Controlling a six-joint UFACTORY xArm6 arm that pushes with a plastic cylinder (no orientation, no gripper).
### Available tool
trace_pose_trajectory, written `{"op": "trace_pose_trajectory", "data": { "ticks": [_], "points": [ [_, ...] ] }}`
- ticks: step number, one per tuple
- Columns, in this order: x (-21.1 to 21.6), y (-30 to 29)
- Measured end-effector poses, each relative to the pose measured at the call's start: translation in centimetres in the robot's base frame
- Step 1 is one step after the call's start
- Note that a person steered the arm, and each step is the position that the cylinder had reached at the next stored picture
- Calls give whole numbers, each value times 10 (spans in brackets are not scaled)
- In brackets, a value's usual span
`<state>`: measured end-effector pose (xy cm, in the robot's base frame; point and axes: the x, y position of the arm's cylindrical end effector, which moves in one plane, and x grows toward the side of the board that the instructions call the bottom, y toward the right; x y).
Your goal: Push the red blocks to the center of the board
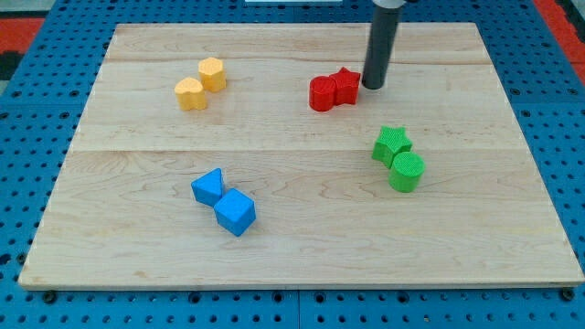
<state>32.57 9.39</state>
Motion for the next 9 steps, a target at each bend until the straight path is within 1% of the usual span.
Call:
{"op": "trace_pose_trajectory", "data": {
  "ticks": [1,2,3,4,5,6,7,8,9],
  "points": [
    [1,-37],
    [1,-37],
    [-24,-23],
    [-38,-33],
    [-10,-57],
    [21,-97],
    [23,-83],
    [25,30],
    [82,125]
  ]
}}
